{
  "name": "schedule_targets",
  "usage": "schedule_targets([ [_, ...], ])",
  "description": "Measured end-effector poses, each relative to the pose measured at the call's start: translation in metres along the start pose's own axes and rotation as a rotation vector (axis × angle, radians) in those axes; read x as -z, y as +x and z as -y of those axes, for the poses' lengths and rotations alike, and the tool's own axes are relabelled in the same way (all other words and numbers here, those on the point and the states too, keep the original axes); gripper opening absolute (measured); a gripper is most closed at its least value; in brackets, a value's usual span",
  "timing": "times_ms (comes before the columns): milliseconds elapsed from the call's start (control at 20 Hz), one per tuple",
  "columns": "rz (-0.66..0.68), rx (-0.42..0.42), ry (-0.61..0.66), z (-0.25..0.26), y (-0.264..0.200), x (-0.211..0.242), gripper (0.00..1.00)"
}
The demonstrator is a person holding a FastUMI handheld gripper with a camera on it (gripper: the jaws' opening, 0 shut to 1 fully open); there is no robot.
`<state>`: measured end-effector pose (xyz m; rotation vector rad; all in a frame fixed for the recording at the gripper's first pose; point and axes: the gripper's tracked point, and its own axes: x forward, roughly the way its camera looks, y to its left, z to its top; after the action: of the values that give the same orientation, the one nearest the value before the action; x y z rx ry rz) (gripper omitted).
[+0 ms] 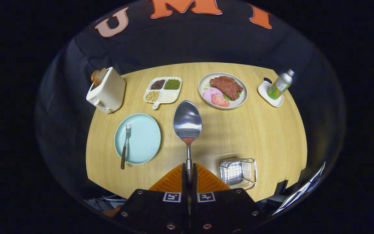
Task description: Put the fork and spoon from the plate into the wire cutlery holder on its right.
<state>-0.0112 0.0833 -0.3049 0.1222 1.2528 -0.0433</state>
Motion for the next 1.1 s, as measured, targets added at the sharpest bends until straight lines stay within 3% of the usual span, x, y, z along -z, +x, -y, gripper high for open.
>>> schedule_targets([
  [200,-0.026,0.029,-0.007,0.046,-0.008,0.018,0.04],
  [500,-0.177,0.043,-0.055,0.090,-0.001,0.067,0.04],
  [750,-0.296,0.059,-0.146,0.108,0.005,0.102,0.04],
  [1100,-0.377,0.045,-0.087,0.118,0.019,0.118,0.06],
])
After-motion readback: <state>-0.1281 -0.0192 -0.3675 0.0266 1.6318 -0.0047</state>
